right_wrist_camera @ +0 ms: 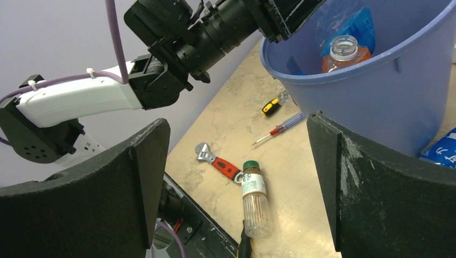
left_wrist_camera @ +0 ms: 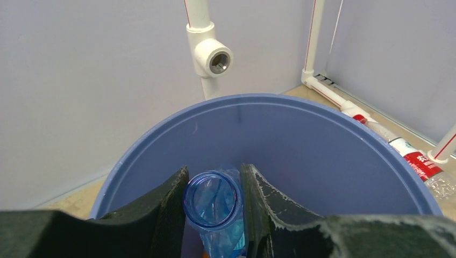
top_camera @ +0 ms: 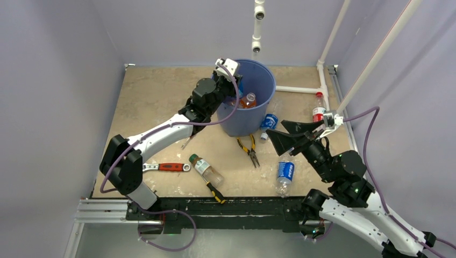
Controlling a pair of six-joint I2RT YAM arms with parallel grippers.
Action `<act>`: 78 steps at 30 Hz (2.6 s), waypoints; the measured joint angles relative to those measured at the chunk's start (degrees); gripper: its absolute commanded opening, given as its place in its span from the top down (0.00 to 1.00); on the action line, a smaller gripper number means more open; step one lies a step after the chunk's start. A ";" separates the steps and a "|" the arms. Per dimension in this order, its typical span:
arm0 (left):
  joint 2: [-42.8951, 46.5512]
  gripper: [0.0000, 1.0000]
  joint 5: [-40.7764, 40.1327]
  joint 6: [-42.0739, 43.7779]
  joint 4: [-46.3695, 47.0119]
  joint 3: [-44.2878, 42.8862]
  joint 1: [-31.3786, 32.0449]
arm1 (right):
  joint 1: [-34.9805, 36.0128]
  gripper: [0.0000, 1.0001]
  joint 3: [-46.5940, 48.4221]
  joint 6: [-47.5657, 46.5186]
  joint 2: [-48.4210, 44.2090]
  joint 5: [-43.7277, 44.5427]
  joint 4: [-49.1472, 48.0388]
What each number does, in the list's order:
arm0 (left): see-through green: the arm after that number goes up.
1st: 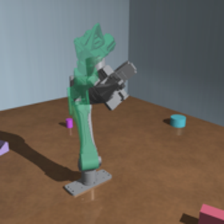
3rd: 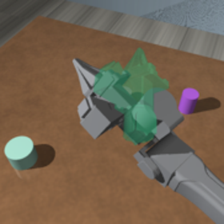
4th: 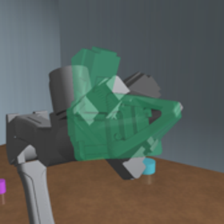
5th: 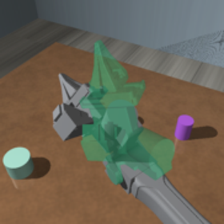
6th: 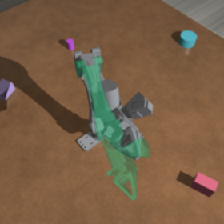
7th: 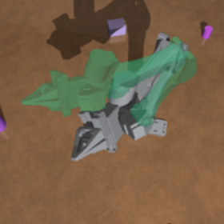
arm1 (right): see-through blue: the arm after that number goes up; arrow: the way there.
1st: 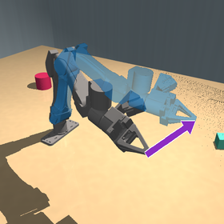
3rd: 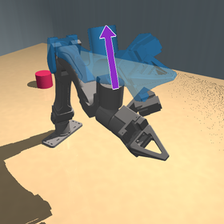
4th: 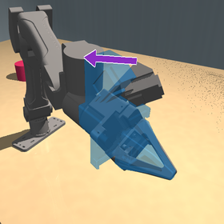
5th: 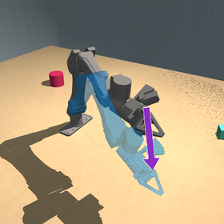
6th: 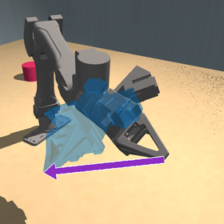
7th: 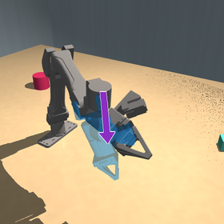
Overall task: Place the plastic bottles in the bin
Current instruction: Place the plastic bottle in the trash bin, then pick up the plastic bottle at the center of the board.
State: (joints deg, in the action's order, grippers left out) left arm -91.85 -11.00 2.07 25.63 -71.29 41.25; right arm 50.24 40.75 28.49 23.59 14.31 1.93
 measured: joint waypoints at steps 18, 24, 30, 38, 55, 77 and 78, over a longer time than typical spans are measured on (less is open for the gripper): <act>-5.27 0.30 1.31 -2.49 -10.43 -4.79 -0.33 | 0.00 0.02 -0.02 0.02 -1.40 1.29 1.60; -3.78 0.10 1.16 -4.02 -10.73 -4.76 -0.31 | 0.00 0.01 -0.02 0.00 -1.77 1.53 2.05; 2.99 0.01 0.94 -4.63 -10.88 -5.01 -0.31 | 0.00 0.01 -0.02 -0.02 -1.75 1.73 2.47; 20.31 0.01 -4.07 -5.88 -14.14 -1.99 -0.31 | 0.00 0.01 -0.02 0.02 -2.40 4.20 5.03; 44.06 0.03 -23.89 -19.32 -30.62 26.21 -0.35 | 0.00 0.09 -1.46 23.08 2.45 38.10 28.59; 45.44 0.04 -19.80 -23.32 -31.32 26.21 -0.31 | -30.53 0.07 -9.99 21.27 24.98 19.87 12.00; 45.42 0.04 -19.56 -23.54 -31.32 26.21 -0.31 | -30.88 0.07 -9.99 21.24 26.29 19.54 11.17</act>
State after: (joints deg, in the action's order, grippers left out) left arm -46.44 -30.57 -21.47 -5.69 -45.08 40.95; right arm 19.35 30.76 49.74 49.89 33.85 13.10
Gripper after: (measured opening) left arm 0.965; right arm 0.919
